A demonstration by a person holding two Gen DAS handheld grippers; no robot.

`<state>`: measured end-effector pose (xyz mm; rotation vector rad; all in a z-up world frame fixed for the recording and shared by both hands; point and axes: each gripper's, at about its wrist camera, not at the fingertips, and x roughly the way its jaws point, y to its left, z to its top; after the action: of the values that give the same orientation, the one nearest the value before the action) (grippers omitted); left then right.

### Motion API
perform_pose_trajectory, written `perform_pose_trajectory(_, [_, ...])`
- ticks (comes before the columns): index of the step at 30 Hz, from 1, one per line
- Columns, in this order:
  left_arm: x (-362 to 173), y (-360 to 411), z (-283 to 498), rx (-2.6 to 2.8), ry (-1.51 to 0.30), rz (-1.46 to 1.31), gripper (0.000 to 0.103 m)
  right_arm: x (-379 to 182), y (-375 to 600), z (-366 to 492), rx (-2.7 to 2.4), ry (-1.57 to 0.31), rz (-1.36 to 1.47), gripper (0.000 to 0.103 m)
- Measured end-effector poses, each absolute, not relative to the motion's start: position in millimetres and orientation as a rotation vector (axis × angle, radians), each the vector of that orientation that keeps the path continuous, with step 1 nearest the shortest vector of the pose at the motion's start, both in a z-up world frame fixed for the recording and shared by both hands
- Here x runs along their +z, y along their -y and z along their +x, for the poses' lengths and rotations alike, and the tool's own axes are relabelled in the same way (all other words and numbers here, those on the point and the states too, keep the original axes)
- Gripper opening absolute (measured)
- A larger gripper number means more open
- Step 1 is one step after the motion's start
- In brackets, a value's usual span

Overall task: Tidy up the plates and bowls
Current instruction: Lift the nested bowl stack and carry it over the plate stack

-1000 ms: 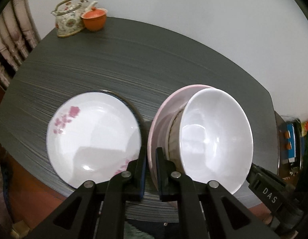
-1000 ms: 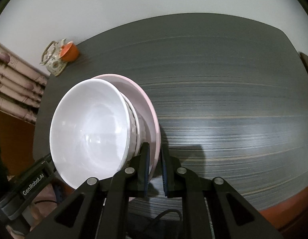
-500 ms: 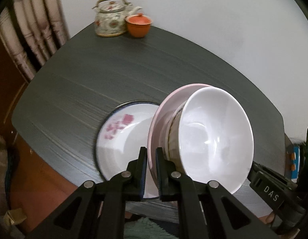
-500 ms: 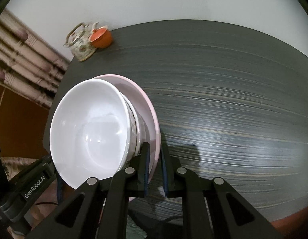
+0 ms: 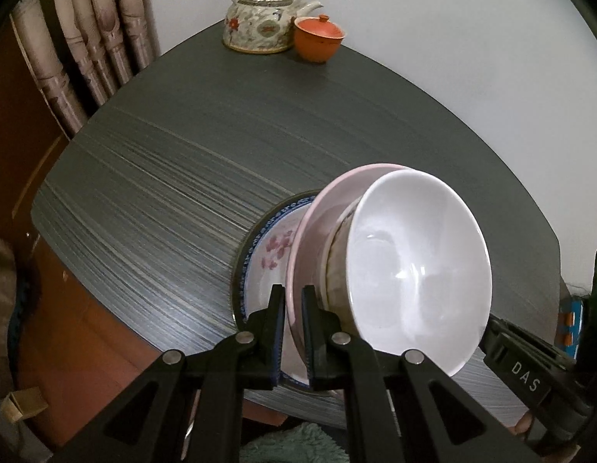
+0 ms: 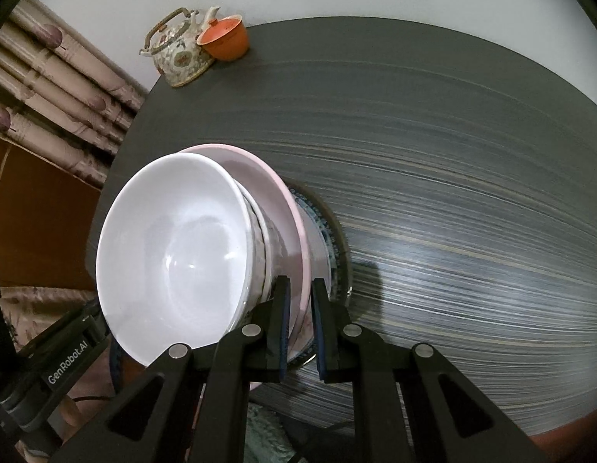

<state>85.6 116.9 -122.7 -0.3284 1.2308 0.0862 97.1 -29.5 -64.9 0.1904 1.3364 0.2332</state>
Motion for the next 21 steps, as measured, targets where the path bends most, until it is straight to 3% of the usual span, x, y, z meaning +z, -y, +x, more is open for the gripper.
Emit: perform_pose_trajectory(21, [-127,-133,92,0.081,-1.259,-0.35,0.007,-75,21,96,0.213,-1.358,0.178,0.012])
